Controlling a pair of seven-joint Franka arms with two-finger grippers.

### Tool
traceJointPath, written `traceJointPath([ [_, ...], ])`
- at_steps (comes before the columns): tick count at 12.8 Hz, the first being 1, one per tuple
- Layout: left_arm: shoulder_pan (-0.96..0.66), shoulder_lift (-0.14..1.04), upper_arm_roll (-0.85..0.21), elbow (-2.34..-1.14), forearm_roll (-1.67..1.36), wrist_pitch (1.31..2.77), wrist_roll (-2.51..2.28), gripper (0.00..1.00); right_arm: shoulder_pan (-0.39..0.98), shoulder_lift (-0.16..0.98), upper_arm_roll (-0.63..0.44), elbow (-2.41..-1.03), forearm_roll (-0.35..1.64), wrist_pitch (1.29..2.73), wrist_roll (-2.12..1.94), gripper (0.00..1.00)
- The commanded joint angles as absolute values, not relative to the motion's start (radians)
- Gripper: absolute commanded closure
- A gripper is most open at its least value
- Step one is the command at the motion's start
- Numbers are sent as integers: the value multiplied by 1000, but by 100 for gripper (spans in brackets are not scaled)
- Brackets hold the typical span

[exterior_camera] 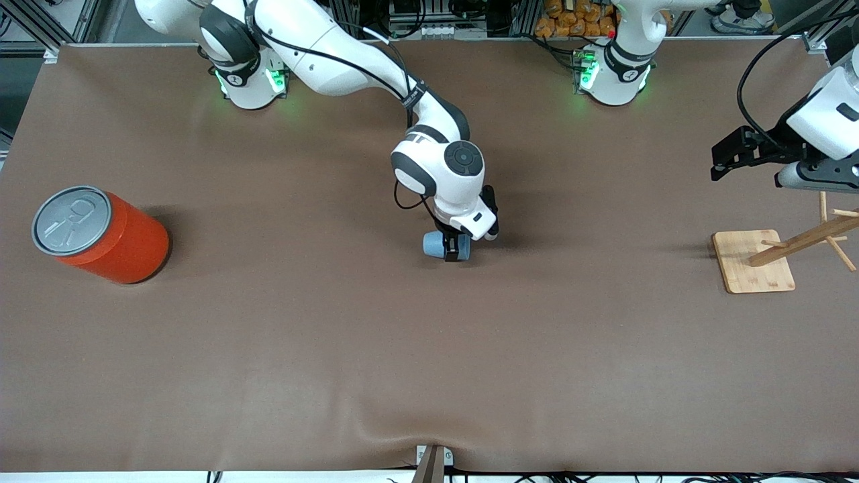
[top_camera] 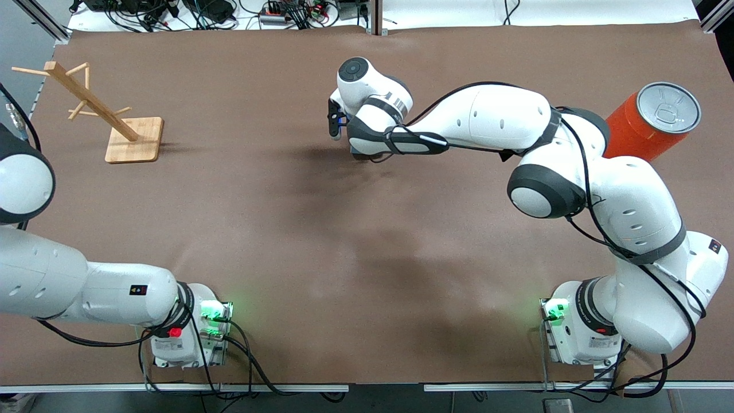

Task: Flip cup
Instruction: 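Carry the blue cup to the table middle and tilt it sideways, then hold the cup with the right gripper while the left gripper reaches it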

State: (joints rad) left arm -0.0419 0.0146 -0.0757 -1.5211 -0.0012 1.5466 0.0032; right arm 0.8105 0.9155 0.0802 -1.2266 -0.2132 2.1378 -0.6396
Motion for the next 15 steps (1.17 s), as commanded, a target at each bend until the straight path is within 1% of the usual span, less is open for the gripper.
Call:
traceJointPath([
  [1, -37, 20, -78, -1509, -6, 1543, 2, 0, 816, 936, 75, -1198, -233, 2144, -615, 0],
  [5, -35, 44, -69, -1508, -8, 1560, -8, 0, 808, 927, 75, -1198, -233, 2140, -617, 0],
  [7, -43, 58, -69, -1506, -41, 1601, -6, 0, 799, 888, 77, -1198, -218, 2123, -624, 0],
  [9, -37, 70, -72, -1506, -182, 1701, -5, 0, 784, 862, 84, -1193, -215, 2045, -627, 0],
  [12, -38, 161, -69, -1508, -446, 1790, -12, 0, 756, 810, 91, -1186, -161, 1938, -627, 0],
  [13, -49, 176, -69, -1512, -457, 1819, -12, 0, 737, 784, 89, -1177, -129, 1909, -627, 0],
  [15, -66, 271, -84, -1513, -486, 1839, -47, 0, 689, 720, 87, -1157, -115, 1837, -623, 0],
])
